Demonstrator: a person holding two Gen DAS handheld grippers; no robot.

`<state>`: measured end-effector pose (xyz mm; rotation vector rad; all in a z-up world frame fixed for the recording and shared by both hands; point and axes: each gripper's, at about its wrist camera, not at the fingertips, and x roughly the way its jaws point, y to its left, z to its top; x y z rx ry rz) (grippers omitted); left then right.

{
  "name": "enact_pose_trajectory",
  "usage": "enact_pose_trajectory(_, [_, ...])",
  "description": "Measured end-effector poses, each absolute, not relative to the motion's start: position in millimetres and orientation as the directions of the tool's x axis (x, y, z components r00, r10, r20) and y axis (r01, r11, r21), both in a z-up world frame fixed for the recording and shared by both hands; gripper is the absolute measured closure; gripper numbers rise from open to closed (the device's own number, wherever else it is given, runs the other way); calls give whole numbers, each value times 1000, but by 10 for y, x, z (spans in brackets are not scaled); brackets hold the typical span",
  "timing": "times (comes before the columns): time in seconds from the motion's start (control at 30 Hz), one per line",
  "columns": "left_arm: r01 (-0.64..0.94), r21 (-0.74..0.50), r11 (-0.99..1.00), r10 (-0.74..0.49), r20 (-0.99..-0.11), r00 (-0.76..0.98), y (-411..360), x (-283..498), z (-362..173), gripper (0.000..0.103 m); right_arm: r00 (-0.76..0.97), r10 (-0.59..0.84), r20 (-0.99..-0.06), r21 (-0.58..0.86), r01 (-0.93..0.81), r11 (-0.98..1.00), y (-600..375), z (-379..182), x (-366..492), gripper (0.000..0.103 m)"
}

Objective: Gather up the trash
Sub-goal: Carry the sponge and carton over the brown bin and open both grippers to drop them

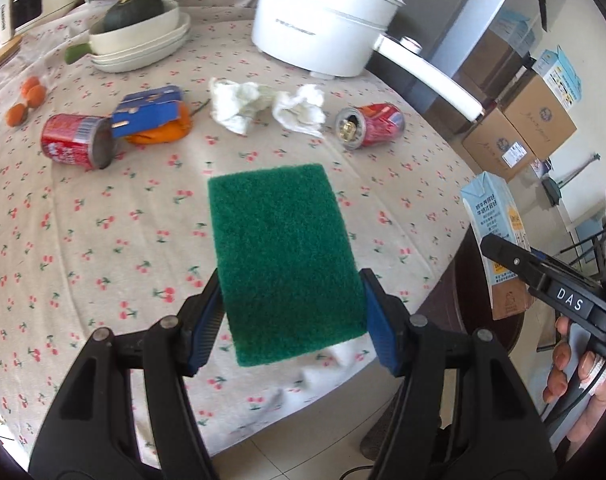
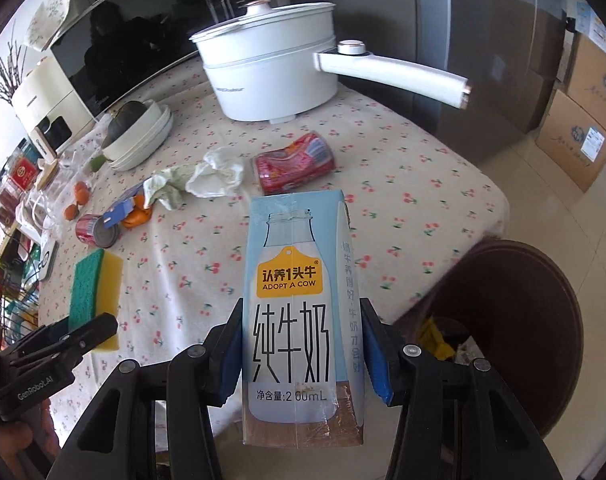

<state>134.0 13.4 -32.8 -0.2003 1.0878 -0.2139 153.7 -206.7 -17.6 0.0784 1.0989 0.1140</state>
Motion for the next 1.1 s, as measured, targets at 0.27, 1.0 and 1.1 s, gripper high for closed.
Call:
enact_pose_trajectory(0.27, [236, -277, 931, -353, -847, 398, -819, 1382, -428, 37, 439, 69, -896, 100, 49, 994, -2932, -213, 1392, 50])
enact_pose_trajectory(1.0, [509, -178, 842, -410, -824, 391, -2199, 1309, -670, 1, 366, -41, -930, 52, 240, 970, -4449, -493, 934, 50])
enact_pose_trajectory(1.1, [495, -162, 854, -390, -828, 403, -2097, 1321, -632, 1, 366, -37, -930, 52, 229, 972, -4409, -490, 945, 50])
